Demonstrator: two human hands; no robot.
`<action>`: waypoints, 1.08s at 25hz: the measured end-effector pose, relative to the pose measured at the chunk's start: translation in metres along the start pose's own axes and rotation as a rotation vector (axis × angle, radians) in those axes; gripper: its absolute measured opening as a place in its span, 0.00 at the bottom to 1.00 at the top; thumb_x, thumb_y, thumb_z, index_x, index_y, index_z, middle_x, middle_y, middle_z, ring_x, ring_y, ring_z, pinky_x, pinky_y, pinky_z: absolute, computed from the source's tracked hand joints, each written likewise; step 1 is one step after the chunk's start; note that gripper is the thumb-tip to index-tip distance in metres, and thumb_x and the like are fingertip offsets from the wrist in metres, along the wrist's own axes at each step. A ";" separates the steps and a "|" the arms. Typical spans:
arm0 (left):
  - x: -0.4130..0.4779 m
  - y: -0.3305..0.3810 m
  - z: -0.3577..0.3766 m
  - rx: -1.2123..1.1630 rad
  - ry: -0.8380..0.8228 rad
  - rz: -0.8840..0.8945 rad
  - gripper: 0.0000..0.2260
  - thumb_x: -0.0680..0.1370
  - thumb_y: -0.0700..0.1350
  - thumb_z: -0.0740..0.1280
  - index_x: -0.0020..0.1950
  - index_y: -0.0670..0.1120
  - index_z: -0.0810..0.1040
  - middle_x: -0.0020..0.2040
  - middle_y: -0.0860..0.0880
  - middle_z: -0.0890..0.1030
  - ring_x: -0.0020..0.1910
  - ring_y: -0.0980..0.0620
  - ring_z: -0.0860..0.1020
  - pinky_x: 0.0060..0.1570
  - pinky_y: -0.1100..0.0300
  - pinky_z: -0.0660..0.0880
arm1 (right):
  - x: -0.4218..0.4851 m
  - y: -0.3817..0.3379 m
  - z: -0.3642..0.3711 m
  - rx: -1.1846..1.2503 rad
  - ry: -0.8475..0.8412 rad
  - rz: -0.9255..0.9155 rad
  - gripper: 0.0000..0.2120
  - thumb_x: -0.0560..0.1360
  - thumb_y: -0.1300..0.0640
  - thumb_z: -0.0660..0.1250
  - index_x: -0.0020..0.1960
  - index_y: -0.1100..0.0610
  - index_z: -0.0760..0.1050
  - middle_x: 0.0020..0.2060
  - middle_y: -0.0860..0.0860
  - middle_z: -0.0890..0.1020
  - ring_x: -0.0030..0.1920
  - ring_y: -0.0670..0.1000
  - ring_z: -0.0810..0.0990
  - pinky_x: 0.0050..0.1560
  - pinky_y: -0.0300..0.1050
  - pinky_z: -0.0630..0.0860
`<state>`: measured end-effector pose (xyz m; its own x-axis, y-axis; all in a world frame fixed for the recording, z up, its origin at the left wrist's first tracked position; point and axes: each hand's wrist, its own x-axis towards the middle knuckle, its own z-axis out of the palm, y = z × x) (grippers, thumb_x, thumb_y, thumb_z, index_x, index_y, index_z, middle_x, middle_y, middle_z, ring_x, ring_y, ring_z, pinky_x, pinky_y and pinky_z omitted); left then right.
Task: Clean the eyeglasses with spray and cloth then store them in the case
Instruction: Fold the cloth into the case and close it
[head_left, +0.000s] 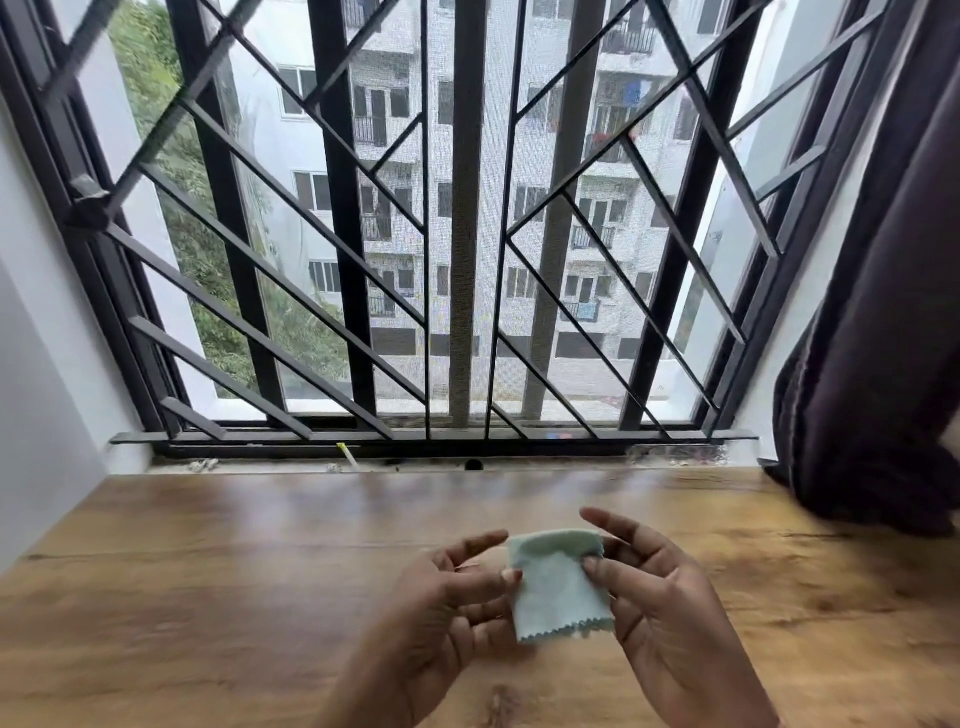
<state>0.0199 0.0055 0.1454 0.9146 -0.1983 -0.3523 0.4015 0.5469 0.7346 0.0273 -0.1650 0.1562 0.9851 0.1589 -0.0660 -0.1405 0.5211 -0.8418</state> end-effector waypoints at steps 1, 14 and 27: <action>0.001 0.001 0.000 0.003 0.023 0.029 0.26 0.61 0.26 0.69 0.59 0.35 0.73 0.49 0.31 0.80 0.36 0.41 0.82 0.33 0.49 0.80 | 0.001 0.001 -0.002 0.003 0.016 0.014 0.19 0.65 0.78 0.61 0.54 0.67 0.75 0.36 0.63 0.80 0.33 0.55 0.81 0.30 0.43 0.80; -0.012 0.007 0.013 0.355 0.105 0.461 0.21 0.67 0.20 0.63 0.48 0.43 0.82 0.31 0.44 0.81 0.30 0.50 0.78 0.29 0.59 0.78 | -0.006 -0.005 -0.003 -0.307 0.033 -0.063 0.23 0.68 0.82 0.54 0.47 0.61 0.79 0.28 0.56 0.81 0.28 0.48 0.77 0.24 0.42 0.74; -0.006 0.000 0.010 0.253 0.053 0.519 0.22 0.63 0.31 0.73 0.55 0.43 0.79 0.33 0.44 0.80 0.34 0.51 0.79 0.33 0.64 0.75 | 0.001 0.001 -0.009 -0.295 0.037 -0.209 0.16 0.71 0.77 0.58 0.48 0.63 0.79 0.35 0.63 0.83 0.36 0.54 0.81 0.34 0.40 0.78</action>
<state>0.0154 -0.0011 0.1533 0.9938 0.0888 0.0673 -0.0943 0.3484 0.9326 0.0287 -0.1717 0.1504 0.9932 0.0411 0.1086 0.0933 0.2743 -0.9571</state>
